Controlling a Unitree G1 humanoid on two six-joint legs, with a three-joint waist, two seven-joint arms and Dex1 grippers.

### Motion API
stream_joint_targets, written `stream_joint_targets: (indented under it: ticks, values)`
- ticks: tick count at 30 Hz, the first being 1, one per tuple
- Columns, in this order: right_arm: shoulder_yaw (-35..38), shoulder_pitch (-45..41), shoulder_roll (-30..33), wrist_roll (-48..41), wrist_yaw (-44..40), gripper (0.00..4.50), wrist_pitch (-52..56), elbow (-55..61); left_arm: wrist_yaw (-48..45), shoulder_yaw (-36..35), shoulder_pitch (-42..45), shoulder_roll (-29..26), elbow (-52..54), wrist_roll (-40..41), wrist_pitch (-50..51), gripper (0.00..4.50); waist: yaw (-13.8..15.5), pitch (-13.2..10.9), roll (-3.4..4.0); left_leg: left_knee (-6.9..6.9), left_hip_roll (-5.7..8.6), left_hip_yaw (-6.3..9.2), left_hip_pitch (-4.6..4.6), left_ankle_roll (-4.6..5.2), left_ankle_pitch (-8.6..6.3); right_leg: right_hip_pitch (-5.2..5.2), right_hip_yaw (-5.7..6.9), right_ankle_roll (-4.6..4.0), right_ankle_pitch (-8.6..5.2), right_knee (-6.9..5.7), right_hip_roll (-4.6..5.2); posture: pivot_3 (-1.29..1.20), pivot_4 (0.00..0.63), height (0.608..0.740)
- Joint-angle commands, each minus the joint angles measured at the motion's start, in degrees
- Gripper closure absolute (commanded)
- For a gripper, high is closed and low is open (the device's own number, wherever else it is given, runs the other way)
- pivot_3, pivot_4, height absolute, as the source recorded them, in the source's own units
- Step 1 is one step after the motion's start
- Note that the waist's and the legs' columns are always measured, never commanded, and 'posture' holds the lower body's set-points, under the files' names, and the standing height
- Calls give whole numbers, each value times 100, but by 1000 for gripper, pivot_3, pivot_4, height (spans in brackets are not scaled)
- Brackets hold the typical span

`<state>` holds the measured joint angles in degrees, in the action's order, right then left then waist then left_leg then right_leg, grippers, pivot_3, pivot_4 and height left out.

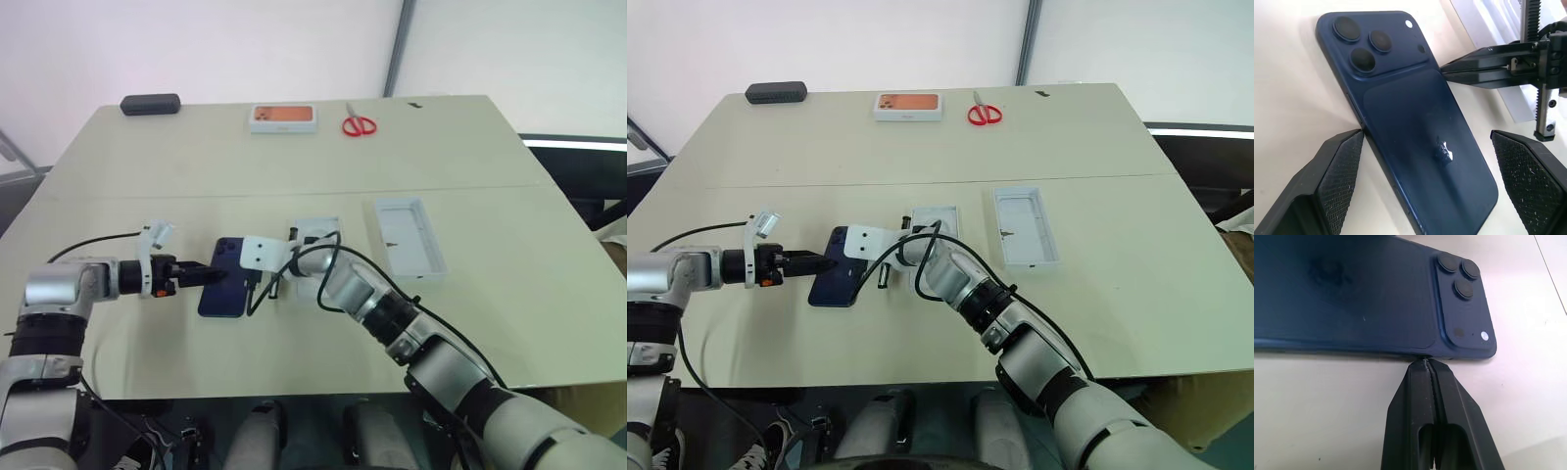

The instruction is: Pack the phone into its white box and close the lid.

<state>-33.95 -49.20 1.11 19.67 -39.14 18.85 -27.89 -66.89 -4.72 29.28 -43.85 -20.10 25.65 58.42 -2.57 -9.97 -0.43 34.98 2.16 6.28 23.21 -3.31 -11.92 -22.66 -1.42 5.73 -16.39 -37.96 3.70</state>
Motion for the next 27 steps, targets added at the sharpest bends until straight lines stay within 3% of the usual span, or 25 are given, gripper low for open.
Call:
stream_joint_targets:
  ticks: [1, 9, 17, 27]
  values:
    - [-29, 69, -87, -22, -84, 4467, -34, 176, 60, 288, -210, 338, -121, 192, 540, 126, 3, 0, 0, 0, 0, 0, -1, 0, 0, 1, 0, 0, 0, 0, 0, 0, 150, 740]
    - [-113, 334, 321, -91, -806, 4467, 177, 897, 267, 193, -4, 158, -122, 187, 762, 126, 17, 5, 5, 1, 3, 3, -3, 0, 0, 9, 3, 3, -1, 4, 4, 0, 150, 740]
    - [-47, 260, 223, -129, -862, 4467, 250, 964, 192, 385, -159, 129, 114, 260, 884, 126, 2, 5, 4, 0, 1, 1, -3, 0, 0, 6, 1, 2, -2, 3, 2, 0, 150, 740]
    - [-161, 388, 158, -47, -804, 4467, 231, 932, 460, 383, -194, 588, 494, 549, 1414, 126, 10, 20, 21, -4, 1, 1, -18, 0, -1, 21, 0, 2, -2, 7, 4, 0, 150, 740]
